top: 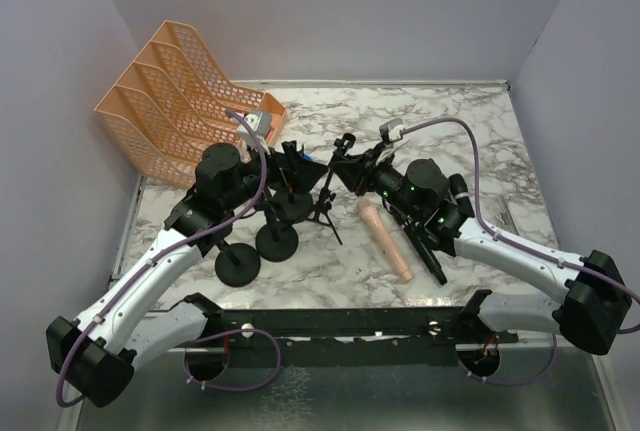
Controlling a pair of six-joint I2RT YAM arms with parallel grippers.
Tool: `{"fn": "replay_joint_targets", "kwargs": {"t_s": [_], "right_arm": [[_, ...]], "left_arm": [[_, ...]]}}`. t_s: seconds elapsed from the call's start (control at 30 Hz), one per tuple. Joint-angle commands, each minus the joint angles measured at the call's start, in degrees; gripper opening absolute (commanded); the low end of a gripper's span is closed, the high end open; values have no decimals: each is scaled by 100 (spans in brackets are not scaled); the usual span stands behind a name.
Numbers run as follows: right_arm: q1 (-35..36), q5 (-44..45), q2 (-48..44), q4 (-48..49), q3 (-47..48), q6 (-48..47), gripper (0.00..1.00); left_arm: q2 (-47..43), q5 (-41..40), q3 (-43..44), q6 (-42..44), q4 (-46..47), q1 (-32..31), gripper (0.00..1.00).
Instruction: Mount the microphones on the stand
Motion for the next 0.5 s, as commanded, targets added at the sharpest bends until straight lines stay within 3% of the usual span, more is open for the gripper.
{"fn": "replay_joint_targets", "kwargs": {"t_s": [0.0,0.33,0.47], "right_arm": [[-2,-208,-253,-321,539,-173,10],[-8,-762,-433,-1243,1209,-380,10],[0,-971,-495,-1529,1255,-479,10]], "left_arm": [[-300,-175,-308,733,-73,-21,96],[-568,360,-964,743,923,-23,91],[-534,796,-1199,788,1760,-26,88]]}}
